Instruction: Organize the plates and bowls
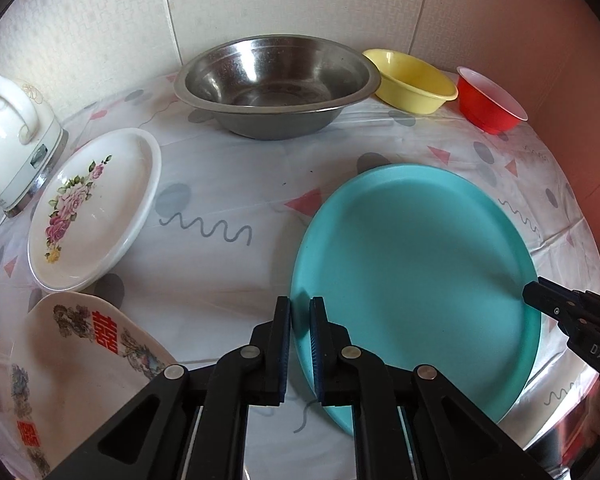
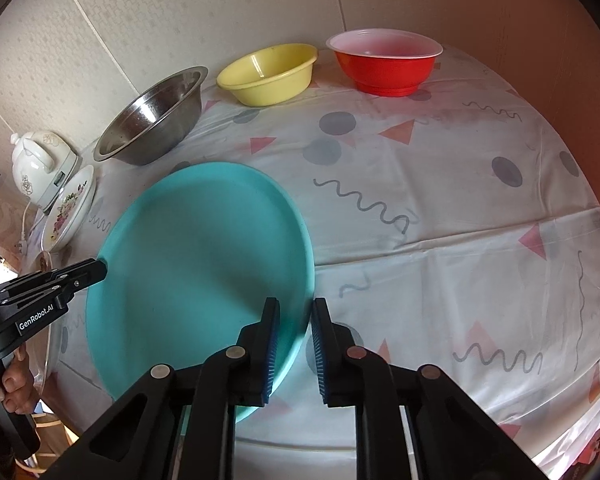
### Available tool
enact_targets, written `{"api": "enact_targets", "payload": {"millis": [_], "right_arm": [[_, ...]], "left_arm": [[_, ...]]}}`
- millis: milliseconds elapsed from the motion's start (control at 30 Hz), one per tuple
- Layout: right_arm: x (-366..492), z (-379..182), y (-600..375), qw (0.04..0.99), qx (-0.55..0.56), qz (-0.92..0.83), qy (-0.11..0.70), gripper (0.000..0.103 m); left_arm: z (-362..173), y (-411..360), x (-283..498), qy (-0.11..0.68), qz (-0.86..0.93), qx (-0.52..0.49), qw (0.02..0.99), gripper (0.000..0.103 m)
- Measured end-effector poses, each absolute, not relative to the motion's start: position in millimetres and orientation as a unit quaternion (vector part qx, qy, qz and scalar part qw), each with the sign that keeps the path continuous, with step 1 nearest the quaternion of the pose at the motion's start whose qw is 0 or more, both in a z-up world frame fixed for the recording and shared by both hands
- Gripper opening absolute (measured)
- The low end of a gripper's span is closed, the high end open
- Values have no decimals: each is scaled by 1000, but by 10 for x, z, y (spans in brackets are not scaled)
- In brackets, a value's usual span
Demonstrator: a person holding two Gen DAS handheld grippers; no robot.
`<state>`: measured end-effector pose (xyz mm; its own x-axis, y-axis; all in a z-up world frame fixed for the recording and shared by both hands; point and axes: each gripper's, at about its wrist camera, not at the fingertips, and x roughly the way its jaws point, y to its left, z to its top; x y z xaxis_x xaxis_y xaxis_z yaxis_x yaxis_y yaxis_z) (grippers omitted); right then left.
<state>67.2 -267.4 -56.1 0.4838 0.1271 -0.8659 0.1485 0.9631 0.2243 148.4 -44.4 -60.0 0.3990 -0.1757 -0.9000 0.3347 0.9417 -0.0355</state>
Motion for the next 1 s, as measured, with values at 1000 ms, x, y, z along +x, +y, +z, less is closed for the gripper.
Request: {"api": "enact_targets", "payload": {"millis": [1000], "right_arm": [[901, -626, -2340, 846, 78, 38, 527, 29]], "left_arm": [[-536, -109, 1570, 524, -121, 45, 842, 9]]}}
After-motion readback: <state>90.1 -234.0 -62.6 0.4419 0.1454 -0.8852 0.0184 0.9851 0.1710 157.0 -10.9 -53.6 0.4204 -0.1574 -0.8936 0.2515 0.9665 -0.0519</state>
